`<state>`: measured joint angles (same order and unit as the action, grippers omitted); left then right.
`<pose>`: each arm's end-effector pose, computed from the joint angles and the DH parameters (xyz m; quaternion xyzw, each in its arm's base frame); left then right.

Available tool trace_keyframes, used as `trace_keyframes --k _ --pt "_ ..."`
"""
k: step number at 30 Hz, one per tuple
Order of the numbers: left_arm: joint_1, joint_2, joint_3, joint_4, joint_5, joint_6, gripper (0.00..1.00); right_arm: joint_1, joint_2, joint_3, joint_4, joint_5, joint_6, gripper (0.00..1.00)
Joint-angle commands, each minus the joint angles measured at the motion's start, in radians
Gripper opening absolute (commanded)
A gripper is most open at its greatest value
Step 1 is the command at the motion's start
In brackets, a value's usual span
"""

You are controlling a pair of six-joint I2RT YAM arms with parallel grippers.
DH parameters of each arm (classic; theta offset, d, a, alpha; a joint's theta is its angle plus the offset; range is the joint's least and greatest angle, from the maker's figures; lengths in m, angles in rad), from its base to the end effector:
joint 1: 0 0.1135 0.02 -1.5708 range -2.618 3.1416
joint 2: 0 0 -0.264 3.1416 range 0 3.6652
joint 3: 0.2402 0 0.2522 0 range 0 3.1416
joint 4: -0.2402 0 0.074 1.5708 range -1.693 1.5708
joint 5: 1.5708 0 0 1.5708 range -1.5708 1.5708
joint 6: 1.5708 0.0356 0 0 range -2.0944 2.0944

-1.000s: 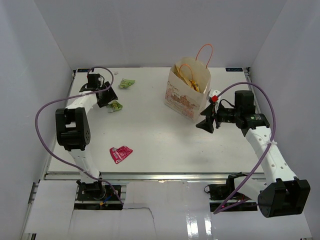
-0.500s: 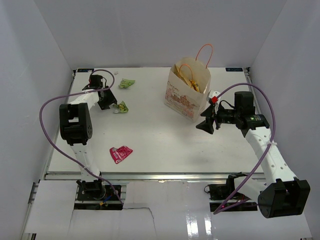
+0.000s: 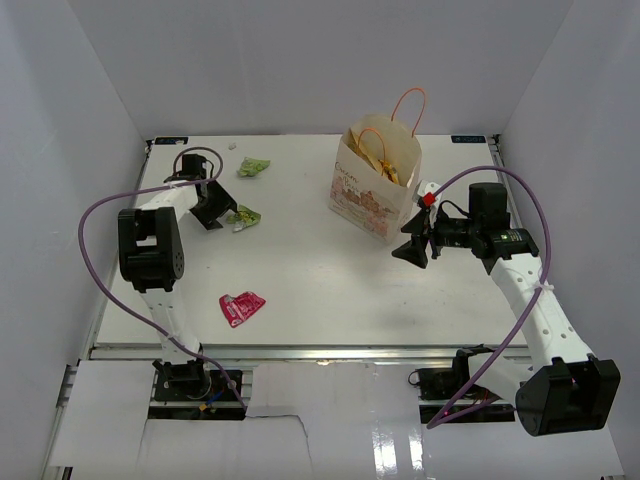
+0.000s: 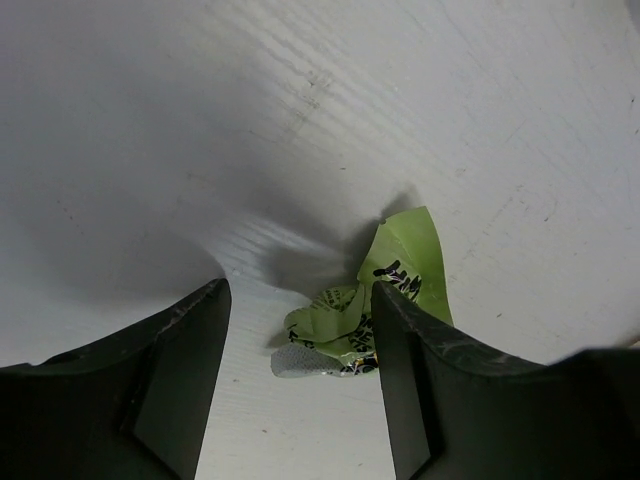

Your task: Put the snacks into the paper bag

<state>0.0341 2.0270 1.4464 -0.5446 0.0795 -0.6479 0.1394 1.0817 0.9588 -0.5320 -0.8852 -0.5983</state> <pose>0.4211 0.0115 0.1675 -0.3176 0.9213 -0.1037 0.1988 0.2170 0.0583 0.3173 -0.4688 0.6878 0.2832 0.4764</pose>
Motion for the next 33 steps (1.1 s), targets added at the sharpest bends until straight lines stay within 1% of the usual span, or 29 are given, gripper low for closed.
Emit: trace_keyframes --k 1,4,5,6,12,17,21,22,25,26,28,30,31,32,33 --pt "-0.013 -0.010 0.000 -0.100 -0.030 -0.119 0.69 -0.003 -0.005 0.023 0.012 -0.012 0.002 0.72" --pt "-0.017 -0.010 0.003 -0.104 -0.030 -0.148 0.68 -0.003 -0.008 0.021 0.012 -0.014 0.002 0.72" --pt "-0.051 -0.010 0.015 -0.110 -0.030 -0.156 0.68 -0.003 -0.009 0.021 0.010 -0.014 0.002 0.72" --pt "-0.056 -0.010 0.022 -0.113 -0.027 -0.166 0.67 -0.003 -0.012 0.020 0.012 -0.015 0.003 0.72" --pt "-0.062 -0.008 0.052 -0.138 -0.029 -0.199 0.65 -0.003 -0.017 0.023 0.010 -0.017 0.003 0.72" --pt "-0.063 0.021 0.058 -0.140 -0.003 -0.240 0.59 -0.004 -0.020 0.021 0.013 -0.018 0.003 0.72" --pt "-0.069 0.048 0.072 -0.137 0.014 -0.254 0.42 -0.003 -0.026 0.023 0.007 -0.018 0.000 0.72" --pt "-0.071 0.052 0.080 -0.132 0.022 -0.254 0.34 -0.003 -0.026 0.024 0.006 -0.021 -0.006 0.72" --pt "-0.074 0.056 0.094 -0.124 0.043 -0.246 0.26 -0.003 -0.032 0.032 -0.016 -0.031 -0.024 0.72" --pt "-0.074 0.056 0.095 -0.115 0.054 -0.236 0.21 -0.004 -0.034 0.041 -0.020 -0.032 -0.043 0.72" --pt "-0.074 0.047 0.100 -0.095 0.072 -0.217 0.19 -0.003 -0.035 0.057 -0.040 -0.041 -0.076 0.72" --pt "-0.076 0.029 0.100 -0.074 0.124 -0.167 0.15 -0.003 -0.040 0.075 -0.072 -0.052 -0.107 0.72" --pt "-0.074 0.021 0.097 -0.051 0.147 -0.144 0.14 -0.003 -0.042 0.092 -0.086 -0.067 -0.148 0.72" --pt "-0.074 0.010 0.091 -0.035 0.173 -0.095 0.11 -0.004 -0.043 0.103 -0.100 -0.078 -0.171 0.72" --pt "-0.076 -0.020 0.080 0.000 0.222 -0.075 0.10 -0.001 -0.045 0.113 -0.135 -0.101 -0.198 0.72"
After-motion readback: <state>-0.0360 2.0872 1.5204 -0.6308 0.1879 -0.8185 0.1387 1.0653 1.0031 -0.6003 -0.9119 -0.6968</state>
